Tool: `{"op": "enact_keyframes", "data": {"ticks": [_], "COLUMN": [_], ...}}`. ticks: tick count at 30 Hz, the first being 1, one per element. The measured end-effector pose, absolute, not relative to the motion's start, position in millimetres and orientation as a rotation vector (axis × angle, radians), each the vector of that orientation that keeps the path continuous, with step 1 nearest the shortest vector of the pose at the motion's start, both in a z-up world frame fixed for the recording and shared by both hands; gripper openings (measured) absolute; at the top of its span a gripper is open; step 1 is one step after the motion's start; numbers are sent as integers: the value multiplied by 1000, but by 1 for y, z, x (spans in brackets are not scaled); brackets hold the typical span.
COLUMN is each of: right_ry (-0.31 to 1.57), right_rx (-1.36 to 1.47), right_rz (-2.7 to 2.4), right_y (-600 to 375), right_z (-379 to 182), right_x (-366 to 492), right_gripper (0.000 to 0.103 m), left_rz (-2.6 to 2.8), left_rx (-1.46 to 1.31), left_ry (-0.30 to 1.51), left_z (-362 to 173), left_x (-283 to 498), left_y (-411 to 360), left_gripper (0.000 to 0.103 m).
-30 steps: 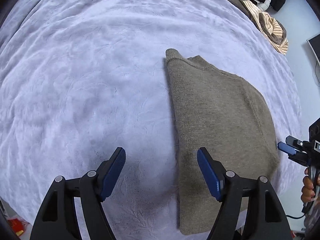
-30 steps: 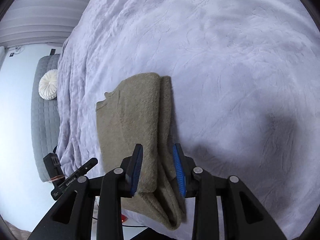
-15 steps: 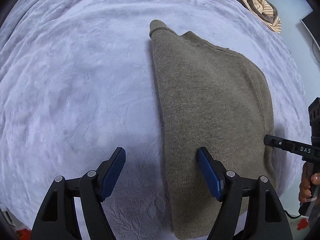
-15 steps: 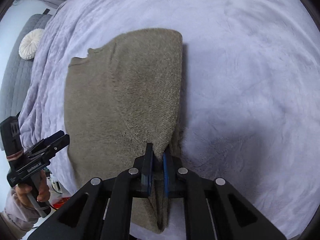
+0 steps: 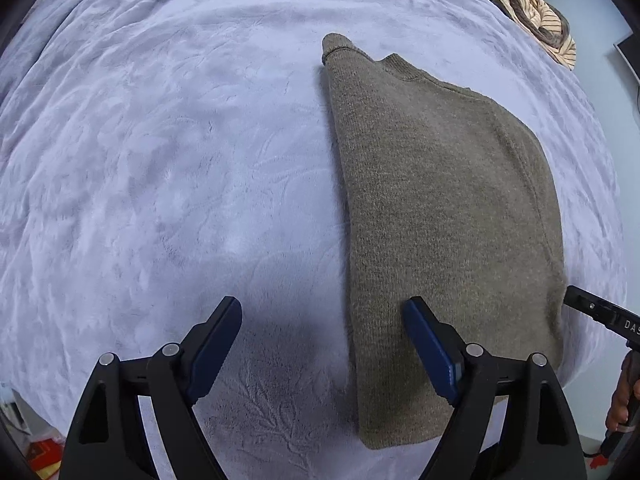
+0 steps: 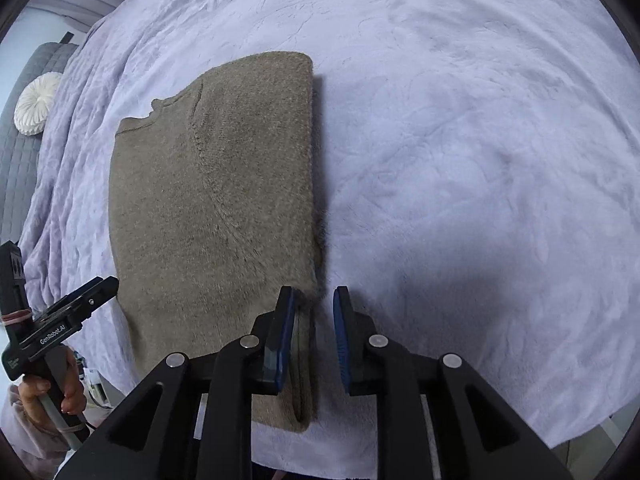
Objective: Fold small clothes
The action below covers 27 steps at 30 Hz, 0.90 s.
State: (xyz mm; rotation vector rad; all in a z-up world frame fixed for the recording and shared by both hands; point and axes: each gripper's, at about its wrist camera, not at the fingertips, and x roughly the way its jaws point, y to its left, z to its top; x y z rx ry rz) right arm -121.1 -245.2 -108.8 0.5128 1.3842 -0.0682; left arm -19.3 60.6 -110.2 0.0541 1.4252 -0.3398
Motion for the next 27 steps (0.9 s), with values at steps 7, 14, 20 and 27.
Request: {"op": "enact_keyframes", "data": {"ticks": [7, 14, 20, 27], "right_ry": [1338, 1401, 1411, 1438], "right_rx": [466, 580, 636, 549], "right_rz": [57, -28, -85, -132], "right_y": [-199, -209, -217, -206], "right_z": [-87, -123, -118, -99], "right_x": [-134, -146, -154, -157], "right_gripper": [20, 14, 13, 14], "left_rz": [-362, -401, -406, -434], "left_rx": [116, 144, 128, 131], "left_ry": [1476, 1501, 1501, 1489], "left_z": [-111, -105, -94, -81], "left_x": [-40, -58, -57, -56], "left_y": [61, 60, 74, 78], "left_gripper": [84, 84, 84, 84]}}
